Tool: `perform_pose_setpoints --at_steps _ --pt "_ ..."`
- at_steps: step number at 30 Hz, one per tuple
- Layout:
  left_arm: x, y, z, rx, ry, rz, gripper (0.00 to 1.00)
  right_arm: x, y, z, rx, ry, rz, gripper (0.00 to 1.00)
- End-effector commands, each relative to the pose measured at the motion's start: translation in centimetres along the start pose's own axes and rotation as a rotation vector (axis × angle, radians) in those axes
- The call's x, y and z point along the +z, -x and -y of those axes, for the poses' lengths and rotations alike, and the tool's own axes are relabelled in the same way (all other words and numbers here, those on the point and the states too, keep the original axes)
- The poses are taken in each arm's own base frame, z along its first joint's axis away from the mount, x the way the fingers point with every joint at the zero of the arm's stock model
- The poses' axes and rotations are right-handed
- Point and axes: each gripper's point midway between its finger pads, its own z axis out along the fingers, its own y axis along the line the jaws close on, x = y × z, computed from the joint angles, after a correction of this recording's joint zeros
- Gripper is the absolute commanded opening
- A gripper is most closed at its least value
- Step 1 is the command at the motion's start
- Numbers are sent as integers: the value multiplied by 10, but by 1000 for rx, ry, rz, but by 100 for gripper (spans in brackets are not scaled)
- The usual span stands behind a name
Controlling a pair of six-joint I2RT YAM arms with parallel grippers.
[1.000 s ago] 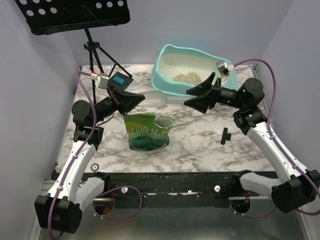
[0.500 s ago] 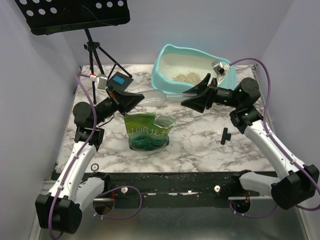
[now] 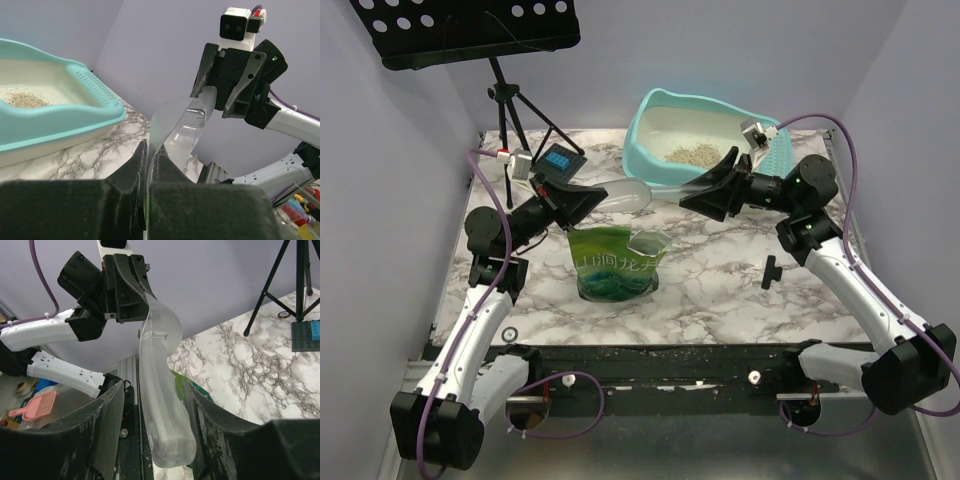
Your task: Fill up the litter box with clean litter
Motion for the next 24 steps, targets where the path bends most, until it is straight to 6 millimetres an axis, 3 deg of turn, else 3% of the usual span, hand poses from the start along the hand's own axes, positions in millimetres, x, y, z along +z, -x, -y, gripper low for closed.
perform_pose_setpoints --at_steps 1,24 --pt "-1 10 4 33 -5 47 0 4 14 -11 -50 43 21 57" --pt "-3 4 -2 27 12 40 0 5 21 -15 -72 51 44 45"
